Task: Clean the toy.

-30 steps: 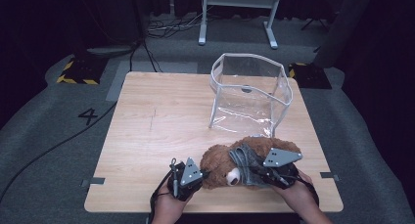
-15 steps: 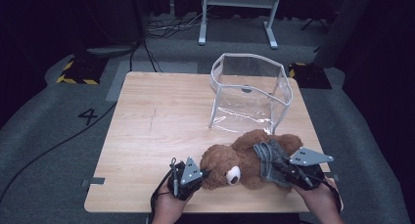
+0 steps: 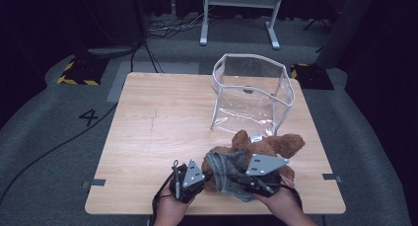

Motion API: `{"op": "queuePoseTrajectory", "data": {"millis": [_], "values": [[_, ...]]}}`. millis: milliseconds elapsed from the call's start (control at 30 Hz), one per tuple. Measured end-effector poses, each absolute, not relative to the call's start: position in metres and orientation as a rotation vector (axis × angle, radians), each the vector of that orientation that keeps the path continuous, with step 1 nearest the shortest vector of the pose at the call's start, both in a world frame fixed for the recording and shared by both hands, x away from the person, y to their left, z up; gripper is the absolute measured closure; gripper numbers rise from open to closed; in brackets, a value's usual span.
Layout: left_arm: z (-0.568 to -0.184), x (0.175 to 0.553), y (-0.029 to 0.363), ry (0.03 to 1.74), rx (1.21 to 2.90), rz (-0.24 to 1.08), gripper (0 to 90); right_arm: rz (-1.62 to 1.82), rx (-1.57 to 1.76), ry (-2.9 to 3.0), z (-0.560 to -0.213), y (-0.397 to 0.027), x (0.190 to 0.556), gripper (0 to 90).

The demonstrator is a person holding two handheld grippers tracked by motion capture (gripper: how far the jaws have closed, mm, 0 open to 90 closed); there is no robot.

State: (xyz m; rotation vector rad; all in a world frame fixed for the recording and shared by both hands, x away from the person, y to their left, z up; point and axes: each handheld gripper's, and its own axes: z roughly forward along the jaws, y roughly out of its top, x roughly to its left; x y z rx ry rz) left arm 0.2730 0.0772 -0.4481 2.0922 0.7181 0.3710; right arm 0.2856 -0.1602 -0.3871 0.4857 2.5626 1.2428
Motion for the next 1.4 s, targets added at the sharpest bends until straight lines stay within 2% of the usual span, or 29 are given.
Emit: {"op": "queuePoseTrajectory", "data": {"millis": [100, 200, 667, 900, 1067, 1133, 1400], "values": [[-0.448, 0.273, 0.077, 0.723, 2.095, 0.378, 88.4, 1.201, 0.472, 2.611, -0.401, -0.144, 0.29, 75.6], [-0.448, 0.272, 0.078, 0.723, 2.088, 0.377, 88.6, 1.185, 0.48, 2.607, -0.405, -0.146, 0.29, 75.9], [-0.448, 0.275, 0.076, 0.728, 2.085, 0.381, 88.9, 1.034, 0.624, 2.611, -0.42, -0.211, 0.282, 76.2], [-0.448, 0.276, 0.077, 0.735, 2.082, 0.383, 88.9, 1.111, 0.571, 2.53, -0.405, -0.215, 0.278, 75.9], [-0.448, 0.276, 0.079, 0.738, 2.082, 0.37, 89.0, 0.999, 0.655, 2.518, -0.424, -0.223, 0.294, 76.1], [-0.448, 0.276, 0.079, 0.737, 2.083, 0.378, 89.0, 1.016, 0.707, 2.501, -0.43, -0.239, 0.294, 76.3], [-0.447, 0.278, 0.079, 0.746, 2.081, 0.382, 89.0, 0.971, 0.85, 2.448, -0.435, -0.275, 0.293, 76.2]]}}
